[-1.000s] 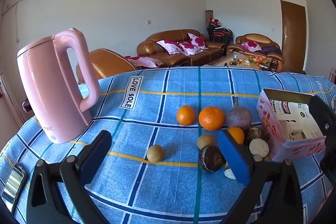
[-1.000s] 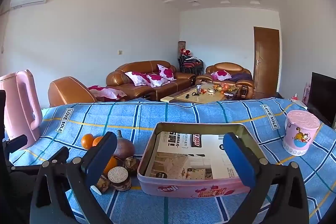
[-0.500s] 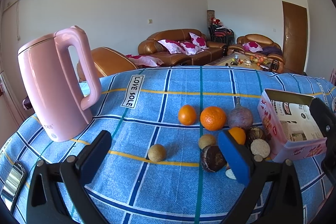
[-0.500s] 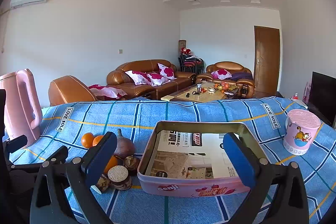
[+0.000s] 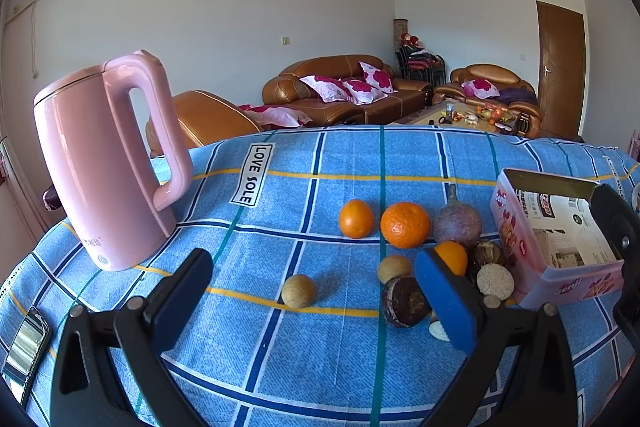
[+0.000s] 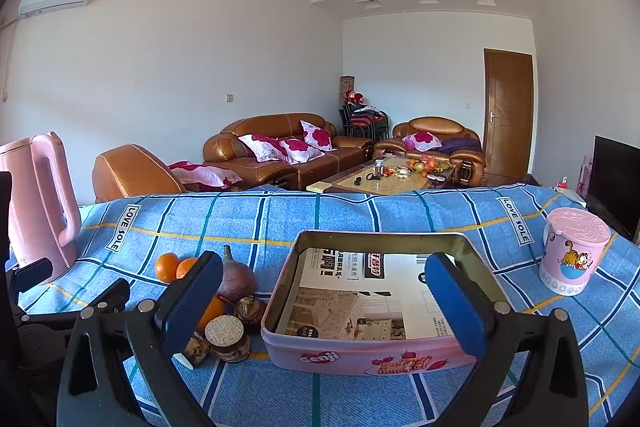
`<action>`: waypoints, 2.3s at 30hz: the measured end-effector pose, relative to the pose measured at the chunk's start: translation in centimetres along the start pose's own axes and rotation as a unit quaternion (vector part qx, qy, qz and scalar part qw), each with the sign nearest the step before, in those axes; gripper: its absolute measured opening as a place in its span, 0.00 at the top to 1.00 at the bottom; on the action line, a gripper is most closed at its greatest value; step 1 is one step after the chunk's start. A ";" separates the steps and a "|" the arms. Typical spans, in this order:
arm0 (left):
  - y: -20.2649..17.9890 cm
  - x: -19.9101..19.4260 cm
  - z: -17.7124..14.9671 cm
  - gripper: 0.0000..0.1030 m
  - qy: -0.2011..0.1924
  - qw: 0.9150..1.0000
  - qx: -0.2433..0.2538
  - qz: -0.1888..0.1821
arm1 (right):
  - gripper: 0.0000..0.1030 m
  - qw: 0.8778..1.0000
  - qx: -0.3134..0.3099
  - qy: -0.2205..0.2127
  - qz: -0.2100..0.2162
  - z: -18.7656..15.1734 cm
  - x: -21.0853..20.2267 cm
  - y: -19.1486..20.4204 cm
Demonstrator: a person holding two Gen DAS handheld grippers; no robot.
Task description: Organize fruits
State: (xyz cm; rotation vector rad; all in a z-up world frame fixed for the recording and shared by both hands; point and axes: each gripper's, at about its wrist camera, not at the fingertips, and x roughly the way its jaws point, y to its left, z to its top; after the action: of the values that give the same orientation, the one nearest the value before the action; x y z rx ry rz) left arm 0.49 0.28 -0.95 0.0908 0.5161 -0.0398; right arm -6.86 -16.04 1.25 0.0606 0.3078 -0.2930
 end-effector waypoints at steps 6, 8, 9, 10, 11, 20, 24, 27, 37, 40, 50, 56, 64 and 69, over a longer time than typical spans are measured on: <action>0.0 0.0 0.0 0.00 0.000 1.000 0.001 0.000 | 0.01 1.000 0.000 0.001 0.001 0.0 0.0 -0.1; 0.0 0.0 0.0 0.00 0.000 1.000 0.002 0.000 | 0.01 1.000 0.001 0.000 0.001 0.0 0.0 -0.1; 0.0 0.0 0.0 0.00 -0.001 1.000 0.003 0.000 | 0.01 1.000 0.001 0.000 0.000 -0.1 0.0 -0.1; 0.0 0.0 0.0 0.00 -0.001 1.000 0.003 0.000 | 0.01 1.000 0.001 0.000 0.001 0.0 0.0 -0.1; 0.0 0.0 0.0 0.00 0.000 1.000 0.002 -0.001 | 0.01 1.000 0.001 0.000 0.001 -0.1 0.0 -0.1; 0.0 0.0 0.0 0.00 -0.001 1.000 0.003 0.000 | 0.01 1.000 0.002 0.001 0.002 -0.1 0.0 0.0; 0.0 0.0 0.0 0.00 -0.001 1.000 0.003 0.000 | 0.01 1.000 0.001 0.002 0.001 -0.1 0.0 0.1; -0.1 -0.1 -0.1 0.00 0.000 1.000 0.003 0.000 | 0.01 1.000 0.002 0.001 0.001 -0.1 0.0 0.1; -0.1 -0.2 -0.2 0.00 0.001 1.000 0.006 -0.002 | 0.02 1.000 0.002 0.003 0.007 -0.1 -0.2 0.1; -0.1 -0.3 -0.3 0.00 0.003 1.000 0.009 -0.001 | 0.16 1.000 -0.001 0.005 0.015 -0.1 -0.3 0.2; -0.3 0.0 -0.4 0.00 0.016 0.999 0.028 0.011 | 0.33 0.999 0.007 0.028 0.040 -0.2 0.2 0.0; 1.9 0.9 0.3 0.07 0.031 0.997 0.041 0.048 | 0.60 0.993 0.001 0.073 0.091 -0.5 1.4 0.1; 6.1 1.9 0.6 0.07 0.055 0.996 -0.006 0.073 | 0.65 0.965 -0.017 0.145 0.219 -2.0 2.3 3.0; 7.0 2.2 0.6 0.07 0.063 0.994 -0.025 0.091 | 0.65 0.936 -0.032 0.202 0.287 -3.4 2.9 5.5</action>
State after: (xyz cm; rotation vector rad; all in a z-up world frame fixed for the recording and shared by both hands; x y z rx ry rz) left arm 3.10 7.12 -0.97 0.0915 0.6331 0.1585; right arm -3.64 -11.25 -2.79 0.1443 0.6897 0.3185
